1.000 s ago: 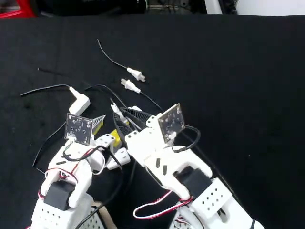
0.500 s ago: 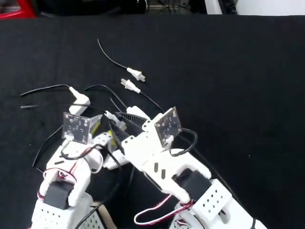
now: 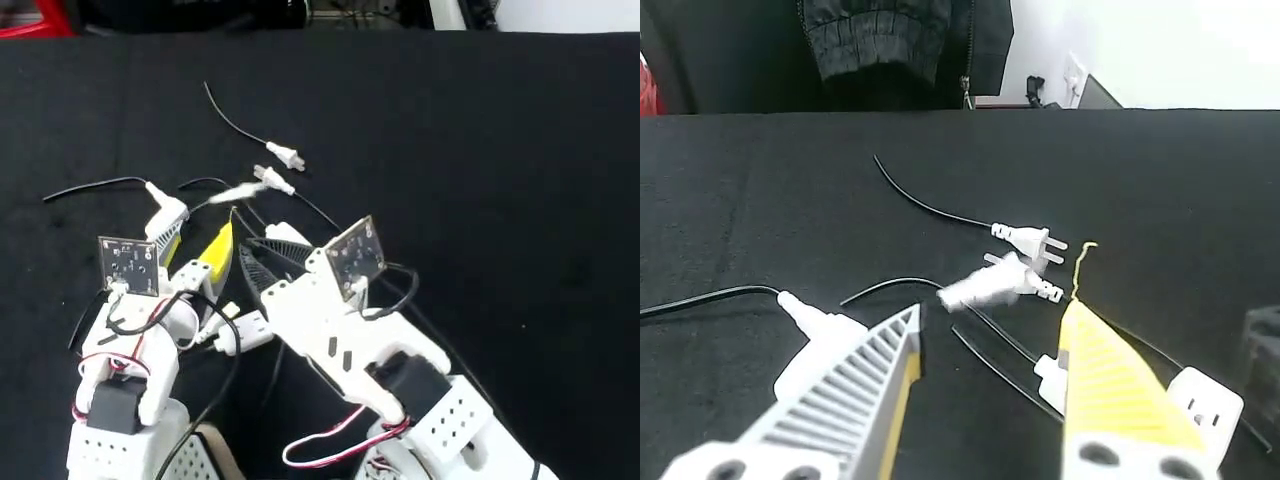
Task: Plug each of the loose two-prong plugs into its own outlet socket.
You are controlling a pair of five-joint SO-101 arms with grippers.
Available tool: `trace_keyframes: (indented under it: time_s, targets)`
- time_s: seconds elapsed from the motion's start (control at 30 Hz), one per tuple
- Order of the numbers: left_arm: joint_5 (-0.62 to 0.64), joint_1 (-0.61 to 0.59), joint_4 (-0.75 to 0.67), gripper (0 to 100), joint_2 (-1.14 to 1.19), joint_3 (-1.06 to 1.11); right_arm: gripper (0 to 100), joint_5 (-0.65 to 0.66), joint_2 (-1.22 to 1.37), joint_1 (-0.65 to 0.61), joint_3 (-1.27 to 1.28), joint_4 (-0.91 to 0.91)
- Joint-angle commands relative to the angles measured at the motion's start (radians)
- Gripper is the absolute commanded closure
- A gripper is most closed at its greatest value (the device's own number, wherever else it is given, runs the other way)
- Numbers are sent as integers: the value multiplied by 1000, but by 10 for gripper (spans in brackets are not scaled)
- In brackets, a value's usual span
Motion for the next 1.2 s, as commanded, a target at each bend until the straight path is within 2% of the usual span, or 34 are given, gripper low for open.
trace_keyframes:
  time_s: [0.0,0.13,0.27,0.4,0.57,0.7,0.87,1.0,1.17]
  targets:
    - [-2,-18,2,777,-8,-21,987,89,-4,18,-62,5]
    - [-43,-166,97,777,-8,-94,986,267,13,92,-81,21]
    - [-43,-361,181,777,-8,-124,986,454,117,103,-196,146]
    - [-2,-486,180,777,-8,-87,984,582,355,127,-358,250]
    - [8,-556,229,777,-6,-73,983,738,720,210,-624,477]
    - [-48,-607,318,777,-6,-93,982,898,943,121,-702,569]
    - [-192,-628,474,777,-6,-85,982,1097,1030,-97,-584,439]
    - [-333,-725,568,777,-6,-81,936,1109,1036,-175,-550,367]
    - [-405,-886,514,777,-6,30,874,1137,1038,-180,-573,322]
